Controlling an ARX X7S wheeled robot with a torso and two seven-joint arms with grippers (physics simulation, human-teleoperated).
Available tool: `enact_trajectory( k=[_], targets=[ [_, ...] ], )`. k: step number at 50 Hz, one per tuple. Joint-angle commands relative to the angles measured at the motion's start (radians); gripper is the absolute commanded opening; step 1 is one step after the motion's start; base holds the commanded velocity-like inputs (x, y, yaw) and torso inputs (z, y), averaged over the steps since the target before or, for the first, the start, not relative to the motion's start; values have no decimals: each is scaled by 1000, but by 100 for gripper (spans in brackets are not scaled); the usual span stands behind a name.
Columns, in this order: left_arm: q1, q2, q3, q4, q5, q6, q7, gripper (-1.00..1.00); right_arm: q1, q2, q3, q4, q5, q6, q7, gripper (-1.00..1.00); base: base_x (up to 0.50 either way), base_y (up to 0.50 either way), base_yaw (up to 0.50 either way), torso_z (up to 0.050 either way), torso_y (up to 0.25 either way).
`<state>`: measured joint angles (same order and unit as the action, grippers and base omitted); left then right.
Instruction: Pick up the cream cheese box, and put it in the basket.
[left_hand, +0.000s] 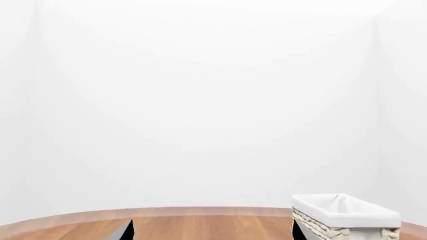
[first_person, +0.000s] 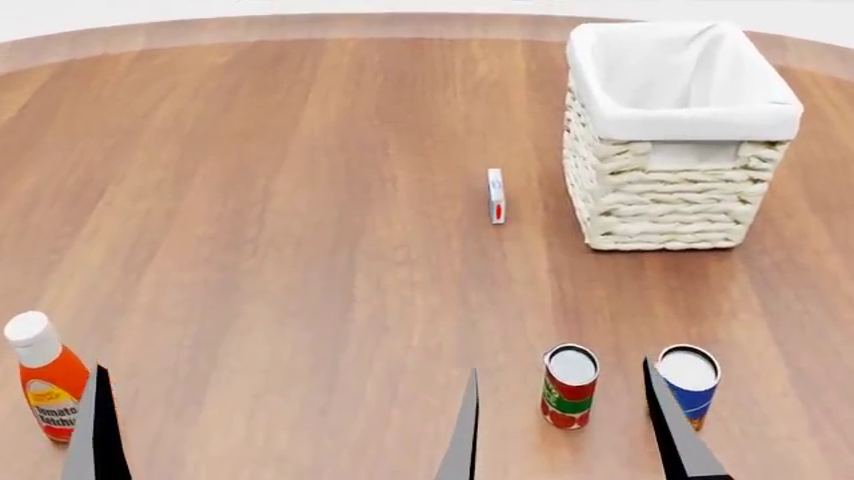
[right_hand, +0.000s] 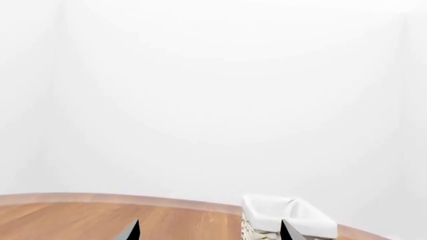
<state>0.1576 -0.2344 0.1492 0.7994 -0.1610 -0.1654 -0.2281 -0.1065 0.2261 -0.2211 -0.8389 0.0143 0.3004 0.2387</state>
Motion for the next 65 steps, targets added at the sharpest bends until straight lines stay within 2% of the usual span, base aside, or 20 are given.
enact_trajectory(
  k=[1, 20, 65],
  targets=[
    [-1, -7, 5, 1, -3, 2, -7, 100, 0, 6, -3, 0, 6, -3, 7, 100, 223, 0, 0, 0, 0],
    [-4, -20, 14, -3, -9, 7, -22, 100, 3, 19, -7, 3, 21, -10, 20, 100, 269, 0, 0, 0, 0],
    [-7, -57, 43, 0, -23, 15, -65, 100, 9, 54, -31, 4, 39, -18, 59, 100, 434, 0, 0, 0, 0]
  ],
)
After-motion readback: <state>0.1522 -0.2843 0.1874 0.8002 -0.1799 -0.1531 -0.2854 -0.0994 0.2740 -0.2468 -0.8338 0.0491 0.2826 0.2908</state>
